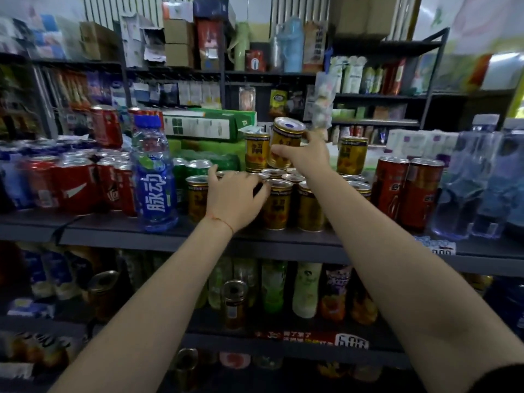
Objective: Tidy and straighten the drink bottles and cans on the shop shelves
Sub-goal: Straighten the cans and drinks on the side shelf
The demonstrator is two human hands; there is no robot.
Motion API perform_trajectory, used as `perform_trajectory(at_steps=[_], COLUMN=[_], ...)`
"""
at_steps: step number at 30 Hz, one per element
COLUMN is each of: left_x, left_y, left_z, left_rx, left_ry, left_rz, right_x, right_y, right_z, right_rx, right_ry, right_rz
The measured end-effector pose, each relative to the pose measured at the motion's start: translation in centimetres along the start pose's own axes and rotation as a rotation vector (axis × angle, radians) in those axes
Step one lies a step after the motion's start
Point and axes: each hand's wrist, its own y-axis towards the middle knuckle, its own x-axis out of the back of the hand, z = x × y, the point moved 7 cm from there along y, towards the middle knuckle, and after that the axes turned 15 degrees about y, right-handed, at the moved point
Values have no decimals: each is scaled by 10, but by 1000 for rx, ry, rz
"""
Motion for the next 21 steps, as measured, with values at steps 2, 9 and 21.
perform_trajectory(at_steps=[2,9,21], left_x=[-6,-16,-18], left_y=[-6,-10,-10], left_z=[0,1,2], left_rx=[-12,-21,-4], left_ry=[-15,-113,-86], left_rz=[-88,-178,-210], right_x=[-8,-26,-32], right_y=[5,16,21], right_z=[-1,-9,-15], right_rx=[-22,-92,-113], right_ry=[-49,-208,-410], right_rz=[43,98,140])
